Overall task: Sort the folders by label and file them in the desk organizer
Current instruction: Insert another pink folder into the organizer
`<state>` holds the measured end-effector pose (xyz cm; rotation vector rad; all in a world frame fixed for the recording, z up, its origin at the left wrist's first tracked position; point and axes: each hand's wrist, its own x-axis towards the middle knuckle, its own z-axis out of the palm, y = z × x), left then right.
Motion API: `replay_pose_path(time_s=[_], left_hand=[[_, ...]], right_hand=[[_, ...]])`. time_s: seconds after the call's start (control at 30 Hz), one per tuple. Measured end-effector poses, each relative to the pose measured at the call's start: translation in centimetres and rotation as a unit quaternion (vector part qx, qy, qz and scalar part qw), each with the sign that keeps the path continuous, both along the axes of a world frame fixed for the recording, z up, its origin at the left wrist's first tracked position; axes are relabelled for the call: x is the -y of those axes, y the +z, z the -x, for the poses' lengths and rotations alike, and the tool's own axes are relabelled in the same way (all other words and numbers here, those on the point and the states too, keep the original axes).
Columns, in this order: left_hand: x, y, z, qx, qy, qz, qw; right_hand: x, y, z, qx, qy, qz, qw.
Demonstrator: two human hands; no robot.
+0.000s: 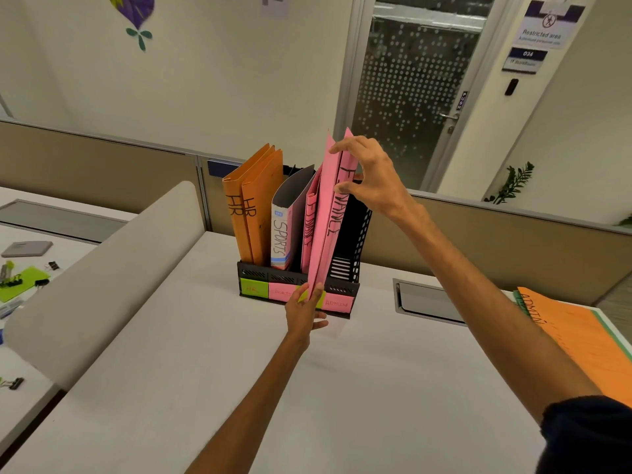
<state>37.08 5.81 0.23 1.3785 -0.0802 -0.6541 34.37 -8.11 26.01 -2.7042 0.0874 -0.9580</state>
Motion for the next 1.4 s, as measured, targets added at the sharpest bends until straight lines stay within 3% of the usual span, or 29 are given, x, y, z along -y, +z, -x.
replay_pose_path(time_s=[0.17,0.4,0.6,0.77,1.13,1.4], left_hand=[[0.6,0.3,-1.1,0.017,-0.041,-0.010,0.999],[1.6,0.8,-3.6,0.185,-0.087,-0.111,0.972],[1.9,0.4,-6.0,0.343,-0.129,-0.203,0.908],[1.5,0.3,-9.0,0.422,-0.156,-0.257,0.855],[2.4,-1.1,-10.4,0.409,-0.087,-0.311,0.853],[3.1,-0.9,-10.2,0.422,-0.079,-0.378,0.820]], right_hand=[[0.8,-0.4,-1.0,-0.007,-0.015,0.025,1.000],[2.3,-0.6,-2.3,-0.012,-0.001,0.020,1.000],[3.2,-1.4,-3.6,-0.059,-0.015,0.025,0.998],[3.0,-1.9,-4.8,-0.049,-0.031,0.042,0.997],[3.2,-2.5,-6.4,-0.035,-0.011,0.022,0.999],[3.3,-2.9,-6.1,-0.022,-0.022,0.010,0.999]])
